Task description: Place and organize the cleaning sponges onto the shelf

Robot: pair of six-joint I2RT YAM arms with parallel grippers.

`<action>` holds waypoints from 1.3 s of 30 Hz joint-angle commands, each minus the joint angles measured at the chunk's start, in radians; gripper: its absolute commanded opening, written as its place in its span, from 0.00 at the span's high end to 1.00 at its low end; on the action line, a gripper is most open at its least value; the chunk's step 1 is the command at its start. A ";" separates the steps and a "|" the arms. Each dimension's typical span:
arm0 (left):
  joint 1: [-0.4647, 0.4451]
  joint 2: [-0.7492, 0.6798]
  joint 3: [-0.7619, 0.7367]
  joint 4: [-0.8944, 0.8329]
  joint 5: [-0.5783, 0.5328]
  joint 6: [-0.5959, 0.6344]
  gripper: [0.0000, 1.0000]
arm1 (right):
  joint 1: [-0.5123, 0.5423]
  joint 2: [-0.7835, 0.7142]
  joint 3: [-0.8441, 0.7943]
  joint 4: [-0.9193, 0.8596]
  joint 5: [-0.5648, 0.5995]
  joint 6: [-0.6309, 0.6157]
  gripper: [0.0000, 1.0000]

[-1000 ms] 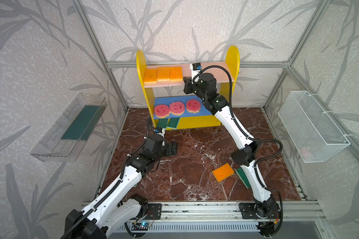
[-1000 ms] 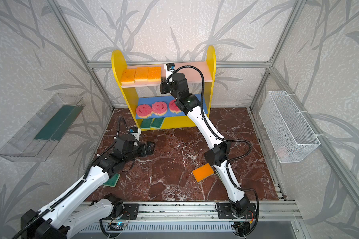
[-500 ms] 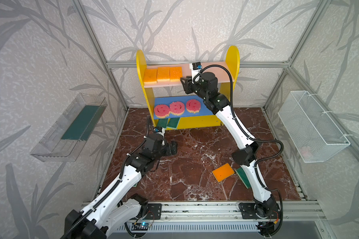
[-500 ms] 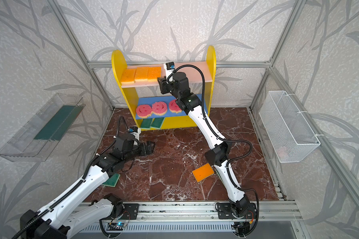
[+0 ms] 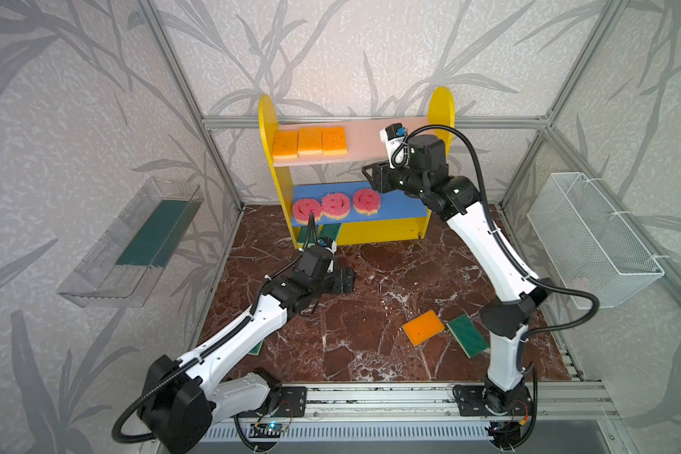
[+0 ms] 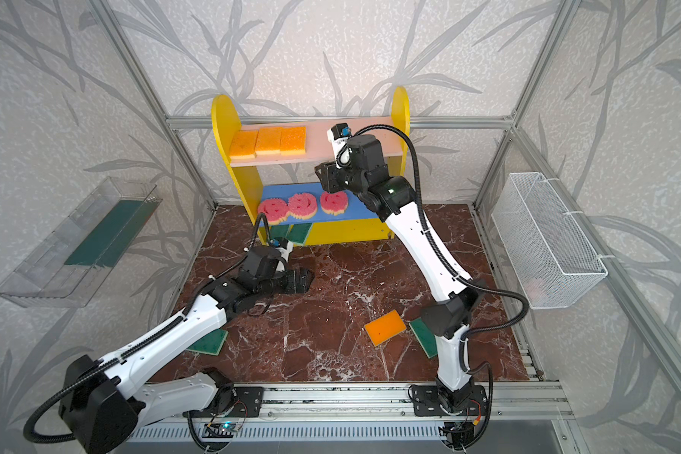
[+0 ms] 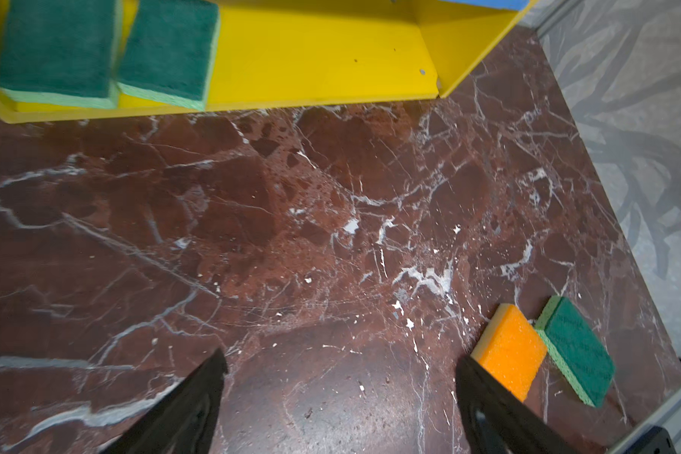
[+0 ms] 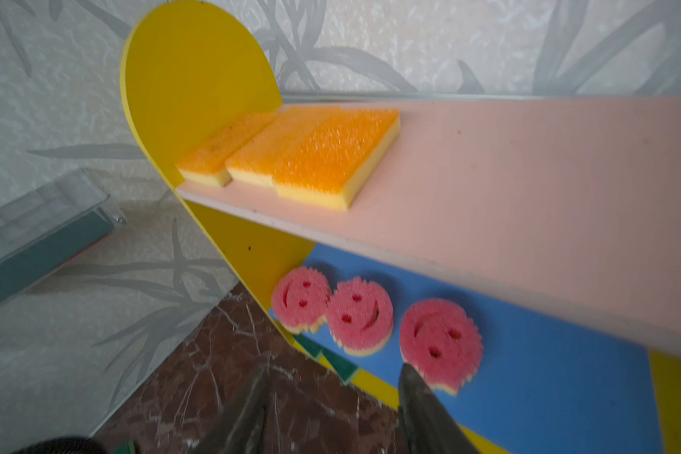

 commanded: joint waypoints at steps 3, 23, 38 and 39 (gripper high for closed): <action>-0.103 0.108 0.037 0.076 -0.012 -0.011 0.10 | -0.093 -0.365 -0.573 0.192 -0.040 0.143 0.48; -0.343 0.651 0.298 0.084 0.267 0.098 0.40 | -0.560 -0.883 -1.501 0.277 -0.338 0.349 0.49; -0.370 0.747 0.294 0.096 0.302 0.102 0.58 | -0.611 -0.873 -1.533 0.297 -0.371 0.317 0.49; -0.371 0.748 0.296 0.097 0.303 0.102 0.62 | -0.612 -0.873 -1.534 0.299 -0.371 0.318 0.49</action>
